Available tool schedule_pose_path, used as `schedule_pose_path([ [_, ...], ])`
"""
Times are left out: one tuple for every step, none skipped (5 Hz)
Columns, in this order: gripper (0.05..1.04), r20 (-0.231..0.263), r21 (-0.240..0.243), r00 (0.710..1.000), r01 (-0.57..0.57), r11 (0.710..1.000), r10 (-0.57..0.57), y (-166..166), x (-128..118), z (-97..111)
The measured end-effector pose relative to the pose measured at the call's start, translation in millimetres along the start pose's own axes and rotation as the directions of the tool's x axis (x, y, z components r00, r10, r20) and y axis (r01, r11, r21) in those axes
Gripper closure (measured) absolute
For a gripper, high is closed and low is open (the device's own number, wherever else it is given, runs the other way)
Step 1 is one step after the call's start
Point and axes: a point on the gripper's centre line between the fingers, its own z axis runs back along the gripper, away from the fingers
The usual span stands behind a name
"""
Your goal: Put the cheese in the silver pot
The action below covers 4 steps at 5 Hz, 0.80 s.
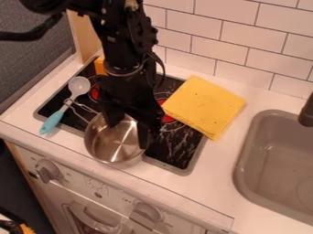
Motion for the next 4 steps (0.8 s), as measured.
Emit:
schedule_pose_path([
  [0.083, -0.017, -0.011, 1.0, -0.013, 1.0, 0.013, -2.0, -2.6, -3.9],
  [0.083, 0.037, -0.053, 0.973, -0.227, 0.972, 0.229, 13.9, -0.1, 2.2],
  [0.083, 0.05, -0.048, 0.931, -0.36, 0.932, 0.362, 48.0, 25.6, 14.6],
  [0.083, 0.077, -0.065, 0.877, -0.47, 0.88, 0.474, 87.8, 60.8, 24.7],
])
